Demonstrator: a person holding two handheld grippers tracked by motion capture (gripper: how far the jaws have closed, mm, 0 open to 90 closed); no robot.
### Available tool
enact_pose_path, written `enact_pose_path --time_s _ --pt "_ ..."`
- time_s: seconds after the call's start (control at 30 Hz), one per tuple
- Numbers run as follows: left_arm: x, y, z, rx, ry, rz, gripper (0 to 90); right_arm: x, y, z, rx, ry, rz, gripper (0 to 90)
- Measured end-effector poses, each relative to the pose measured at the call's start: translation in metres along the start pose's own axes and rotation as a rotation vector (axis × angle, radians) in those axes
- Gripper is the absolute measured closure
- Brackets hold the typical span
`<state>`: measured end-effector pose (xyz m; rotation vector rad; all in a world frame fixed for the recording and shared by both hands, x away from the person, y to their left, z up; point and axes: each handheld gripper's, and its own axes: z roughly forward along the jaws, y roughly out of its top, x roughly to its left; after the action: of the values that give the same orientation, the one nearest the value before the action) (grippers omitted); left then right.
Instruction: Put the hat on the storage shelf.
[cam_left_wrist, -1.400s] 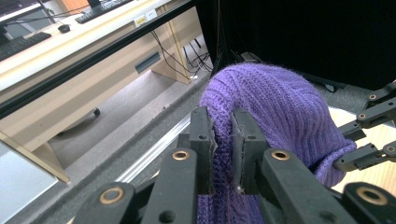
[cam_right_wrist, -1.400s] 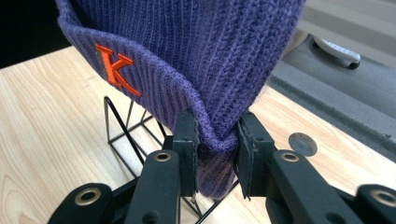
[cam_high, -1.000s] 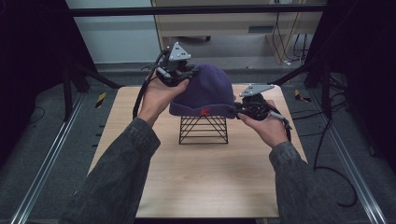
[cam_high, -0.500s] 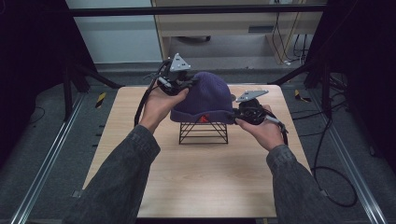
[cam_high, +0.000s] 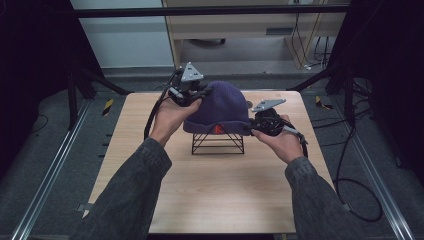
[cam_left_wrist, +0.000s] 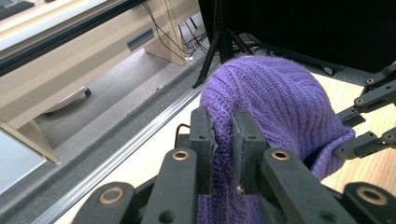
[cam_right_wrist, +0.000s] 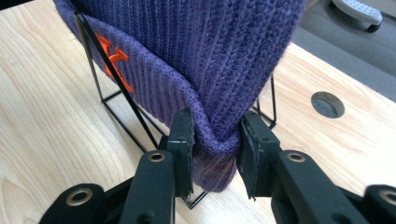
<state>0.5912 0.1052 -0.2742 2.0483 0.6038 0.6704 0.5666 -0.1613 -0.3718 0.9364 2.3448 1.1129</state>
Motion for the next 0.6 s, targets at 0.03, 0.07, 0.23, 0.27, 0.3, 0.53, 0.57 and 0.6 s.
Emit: enact_pose_path --time_s 0.03,0.07,0.23,0.27,0.3,0.53,0.57,0.6 --pt "0.000 -0.001 0.000 0.002 -0.001 0.001 79.9 0.000 -0.001 0.001 0.003 0.001 -0.003 68.6" --pt "-0.001 -0.002 0.001 0.001 -0.003 0.000 79.9 0.000 -0.002 0.002 0.004 0.002 0.004 68.6" --pt "-0.001 -0.011 0.006 0.010 -0.011 -0.013 79.8 0.001 -0.009 0.008 0.019 0.005 0.007 68.5" --pt "-0.001 -0.012 0.006 0.016 -0.011 -0.013 79.8 0.001 -0.010 0.009 0.022 0.006 0.010 68.4" --pt "-0.001 -0.014 0.007 0.016 -0.015 -0.022 79.8 0.001 -0.010 0.010 0.024 0.006 0.012 68.3" --pt "0.000 -0.021 0.008 0.027 -0.014 -0.023 79.8 0.000 -0.012 0.015 0.040 0.010 0.018 68.0" --pt "0.000 -0.022 0.008 0.034 -0.015 -0.021 79.8 0.000 -0.012 0.016 0.041 0.011 0.019 68.0" --pt "0.000 -0.022 0.008 0.033 -0.016 -0.020 79.8 0.000 -0.013 0.016 0.041 0.011 0.018 68.1"
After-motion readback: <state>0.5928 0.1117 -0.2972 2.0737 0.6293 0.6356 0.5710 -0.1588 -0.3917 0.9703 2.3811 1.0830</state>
